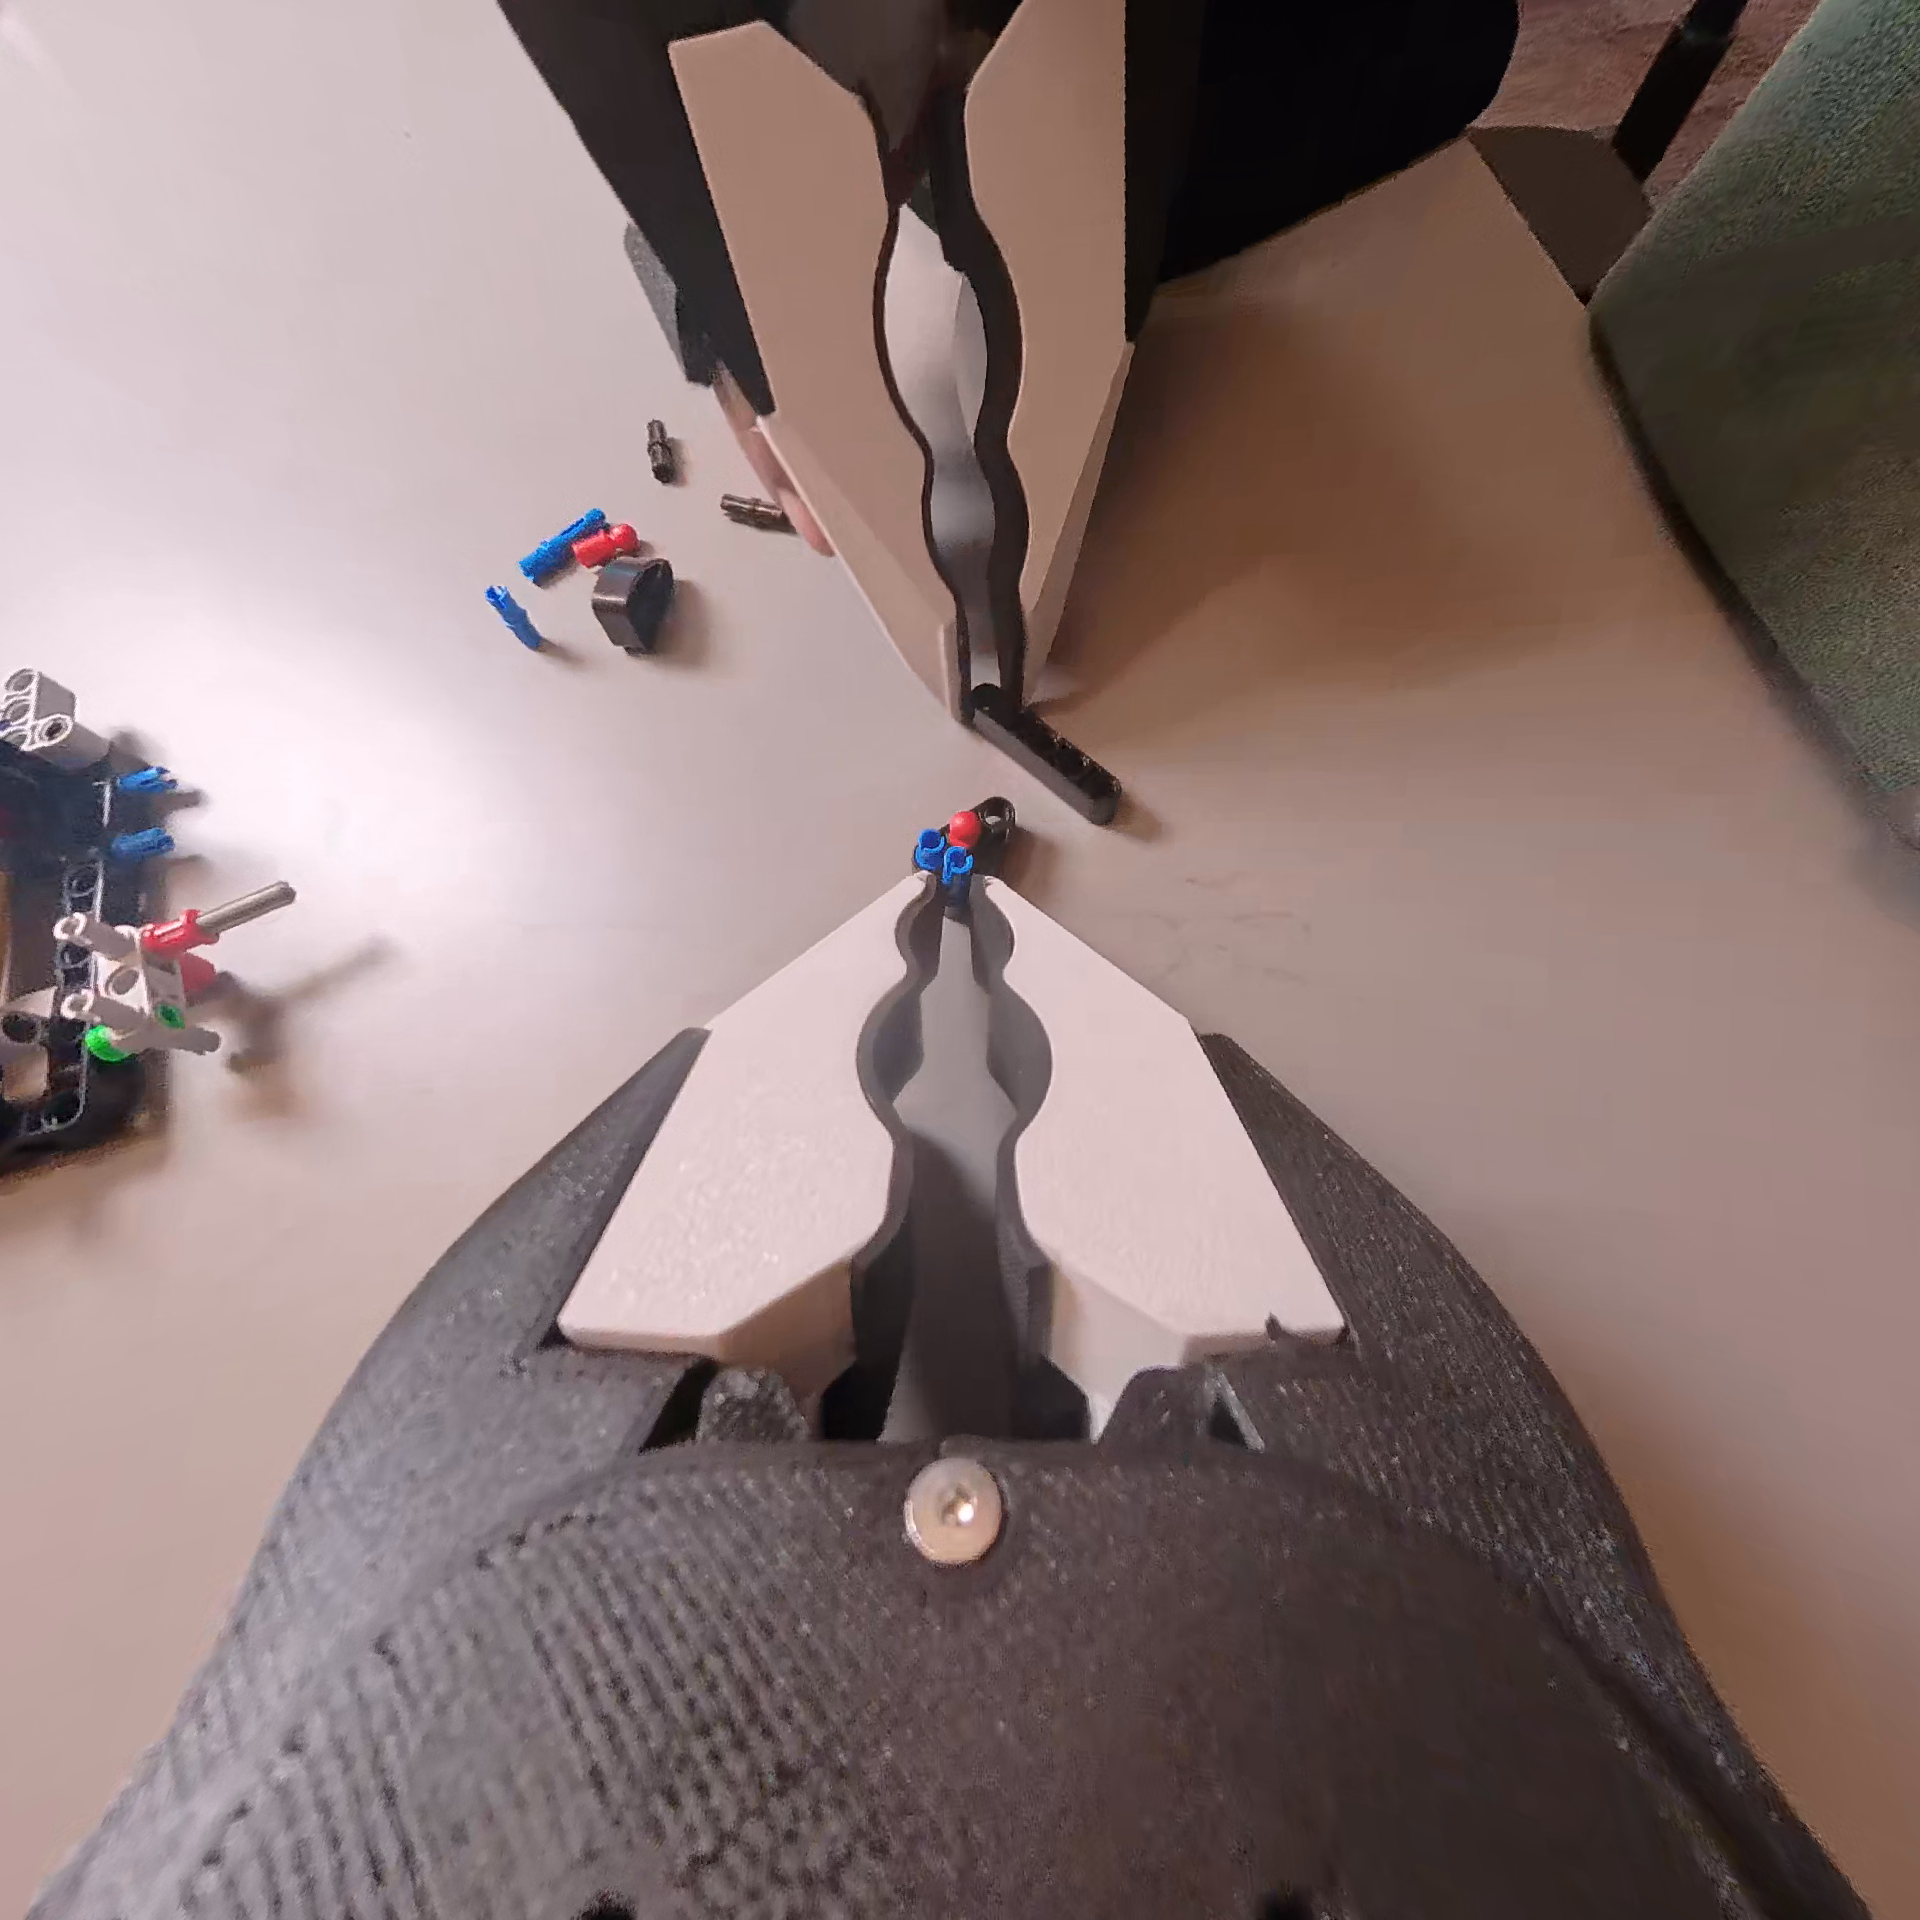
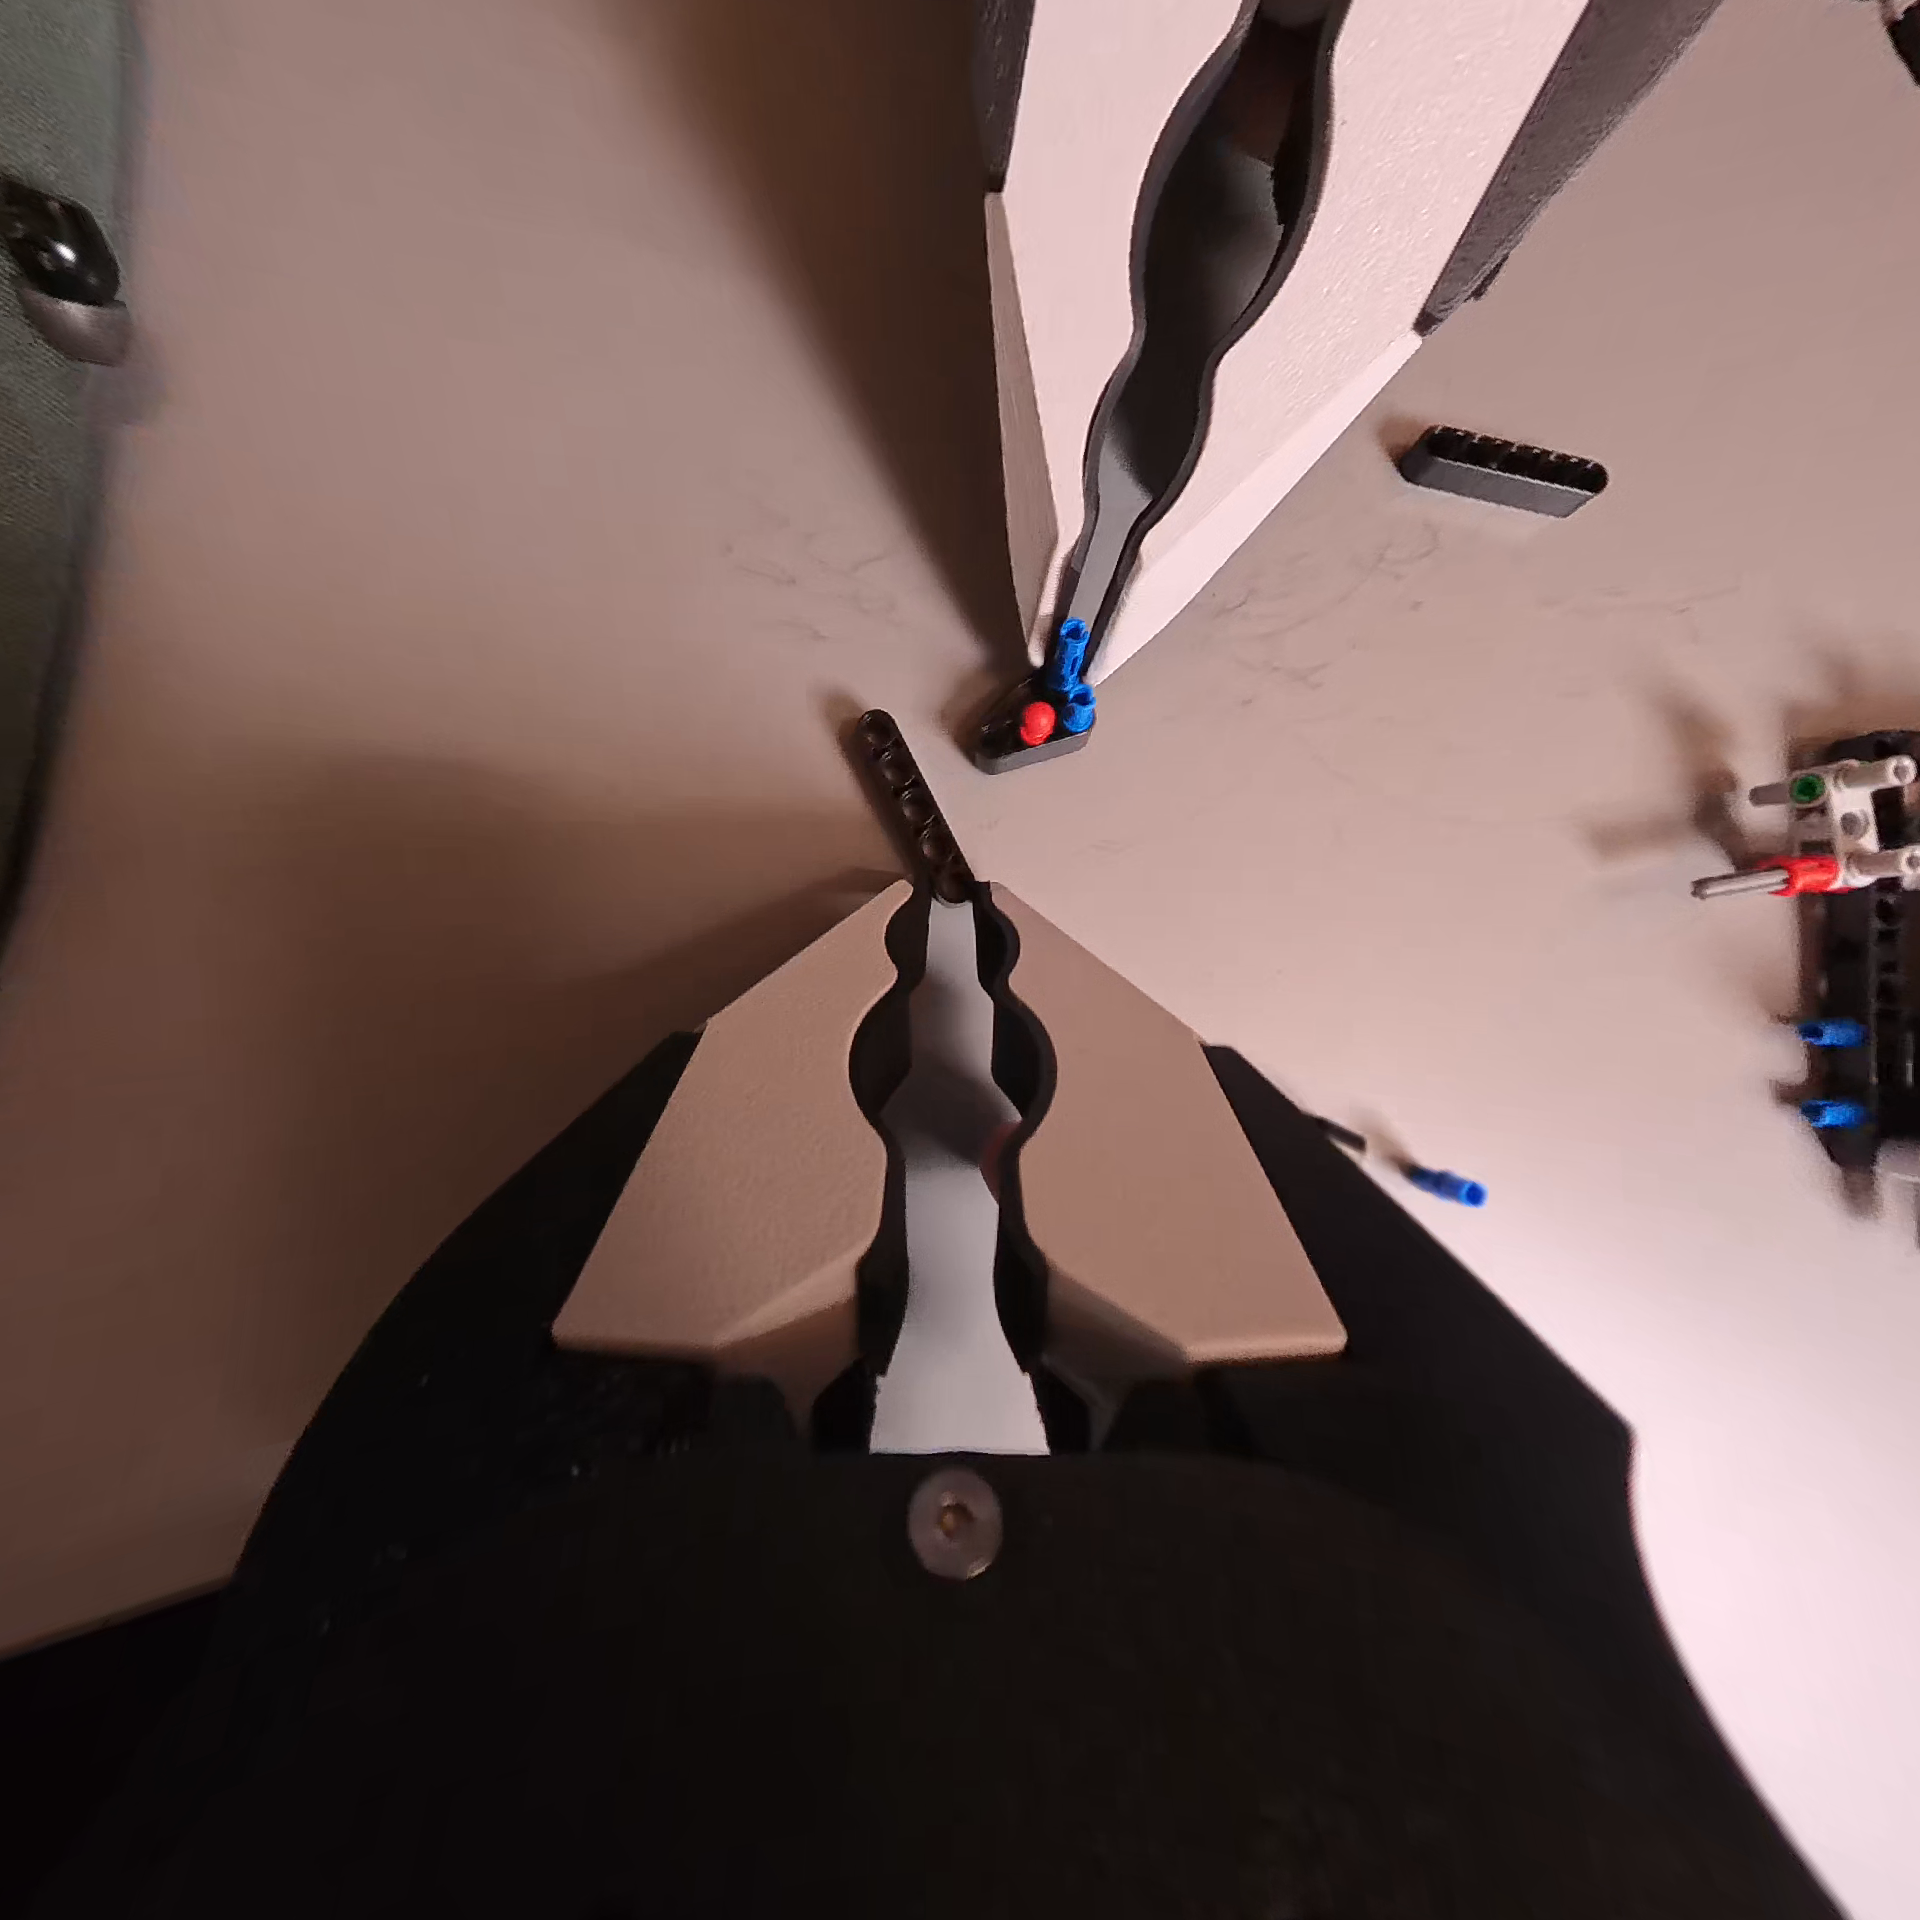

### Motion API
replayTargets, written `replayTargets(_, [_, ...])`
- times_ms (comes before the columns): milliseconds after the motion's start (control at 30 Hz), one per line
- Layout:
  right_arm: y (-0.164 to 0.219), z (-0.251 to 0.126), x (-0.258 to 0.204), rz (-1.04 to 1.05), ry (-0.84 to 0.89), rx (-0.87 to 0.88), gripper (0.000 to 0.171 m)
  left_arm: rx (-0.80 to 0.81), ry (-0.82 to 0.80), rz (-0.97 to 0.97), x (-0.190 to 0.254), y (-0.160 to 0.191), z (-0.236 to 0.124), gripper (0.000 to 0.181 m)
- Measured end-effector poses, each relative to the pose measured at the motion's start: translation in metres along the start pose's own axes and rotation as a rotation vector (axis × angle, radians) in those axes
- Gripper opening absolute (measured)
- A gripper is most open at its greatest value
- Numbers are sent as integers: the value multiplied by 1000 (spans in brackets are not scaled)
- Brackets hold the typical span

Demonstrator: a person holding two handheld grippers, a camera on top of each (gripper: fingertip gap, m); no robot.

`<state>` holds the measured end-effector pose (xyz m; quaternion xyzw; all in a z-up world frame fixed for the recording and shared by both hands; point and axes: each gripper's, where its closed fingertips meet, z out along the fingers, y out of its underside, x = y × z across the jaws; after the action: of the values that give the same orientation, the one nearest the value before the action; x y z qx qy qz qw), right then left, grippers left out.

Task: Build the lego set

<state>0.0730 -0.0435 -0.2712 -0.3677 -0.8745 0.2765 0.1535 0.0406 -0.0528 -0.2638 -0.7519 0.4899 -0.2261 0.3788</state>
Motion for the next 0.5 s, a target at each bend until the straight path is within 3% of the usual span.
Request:
replayTargets(33, [1,-2,-1,10,4,8,5,-2,5,3,0,0,1,3])
replayTargets(200, [-1,-18,10,99,52,84,5,-2,-4,-12,-2,-2,-2,18])
replayTargets(500, [-17,-24,39,193,110,65,4,77,-247,-140,-7,-20,-26,15])
